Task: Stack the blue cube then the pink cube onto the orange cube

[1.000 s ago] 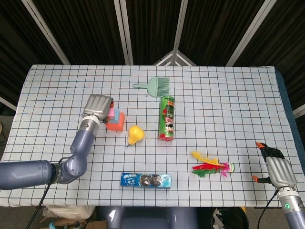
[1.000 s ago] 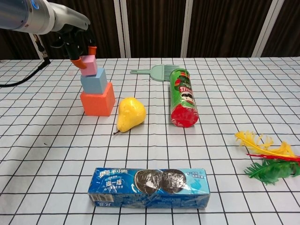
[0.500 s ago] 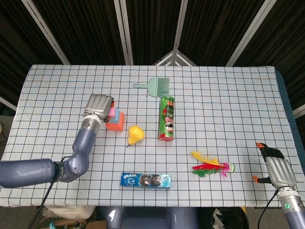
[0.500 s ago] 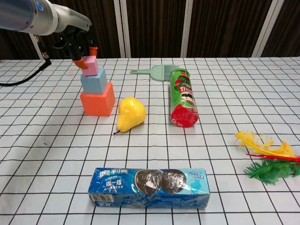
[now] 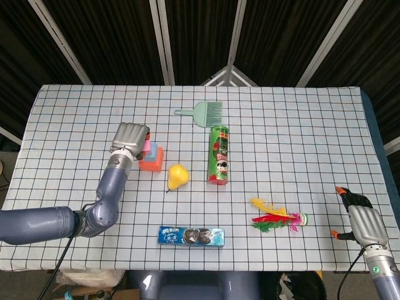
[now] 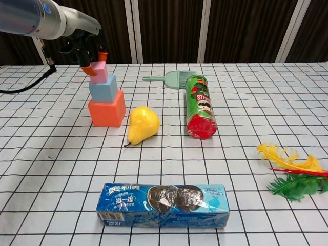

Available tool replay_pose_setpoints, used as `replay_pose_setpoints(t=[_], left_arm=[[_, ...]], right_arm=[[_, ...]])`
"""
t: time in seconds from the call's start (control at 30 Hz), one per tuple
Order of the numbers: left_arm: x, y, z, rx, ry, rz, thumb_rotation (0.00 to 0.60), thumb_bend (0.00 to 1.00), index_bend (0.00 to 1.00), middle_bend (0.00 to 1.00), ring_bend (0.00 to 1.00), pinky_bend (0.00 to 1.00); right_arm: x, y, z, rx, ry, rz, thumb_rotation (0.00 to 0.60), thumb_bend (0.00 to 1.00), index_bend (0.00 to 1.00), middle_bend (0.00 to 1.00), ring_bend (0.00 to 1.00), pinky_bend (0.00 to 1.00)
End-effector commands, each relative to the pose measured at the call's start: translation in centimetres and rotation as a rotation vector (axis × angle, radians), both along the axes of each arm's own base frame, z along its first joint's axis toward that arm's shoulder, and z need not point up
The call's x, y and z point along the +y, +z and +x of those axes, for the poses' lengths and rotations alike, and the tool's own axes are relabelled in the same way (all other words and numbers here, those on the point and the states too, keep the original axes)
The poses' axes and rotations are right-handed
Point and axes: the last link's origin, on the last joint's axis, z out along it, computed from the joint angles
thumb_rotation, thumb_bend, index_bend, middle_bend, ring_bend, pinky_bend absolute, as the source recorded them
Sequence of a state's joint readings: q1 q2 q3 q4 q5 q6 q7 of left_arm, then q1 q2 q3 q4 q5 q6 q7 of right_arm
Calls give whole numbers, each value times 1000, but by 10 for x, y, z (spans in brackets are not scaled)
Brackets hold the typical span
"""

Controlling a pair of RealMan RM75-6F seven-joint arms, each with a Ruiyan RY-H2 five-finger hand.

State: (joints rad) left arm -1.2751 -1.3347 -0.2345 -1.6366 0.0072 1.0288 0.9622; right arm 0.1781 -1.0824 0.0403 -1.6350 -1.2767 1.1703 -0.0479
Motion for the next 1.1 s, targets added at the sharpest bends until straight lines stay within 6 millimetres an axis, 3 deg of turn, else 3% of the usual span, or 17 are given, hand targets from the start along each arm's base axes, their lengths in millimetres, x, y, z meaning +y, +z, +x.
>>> replay_pose_setpoints(t=[0.03,0.17,0.47,0.6,0.7,0.87,1.0,1.1], left_arm=[[0,0,1,4,-5,0,600,312,384,737,641,785],[-2,0,1,15,-5,-6,600,252,260,716,620,774],[-11,9,5,34,-12,-16,600,241,102,694,601,762],[-23,38,5,11,-33,24,600,242,120,674,577,759],[-45,73,-5,-108,-56,96,600,243,204,576,486,699],[-123,116,-70,-249,-76,136,600,246,234,365,282,454],[-175,115,-134,-244,-76,98,600,247,226,251,162,296],[-195,108,-168,-238,-69,105,600,249,206,202,126,223]], right_arm=[[0,0,0,-1,-1,-1,600,173,42,95,126,102],[0,1,0,-2,-3,-2,600,173,42,95,126,102],[1,2,0,-6,-7,0,600,173,42,95,126,102],[1,3,0,-10,-6,-2,600,173,42,95,126,102],[2,5,1,-13,-2,-6,600,174,42,95,126,102],[4,9,4,-19,14,-23,600,174,42,95,126,102],[6,8,10,-23,37,-26,600,173,42,96,126,102],[7,8,13,-17,55,-30,600,174,42,96,126,102]])
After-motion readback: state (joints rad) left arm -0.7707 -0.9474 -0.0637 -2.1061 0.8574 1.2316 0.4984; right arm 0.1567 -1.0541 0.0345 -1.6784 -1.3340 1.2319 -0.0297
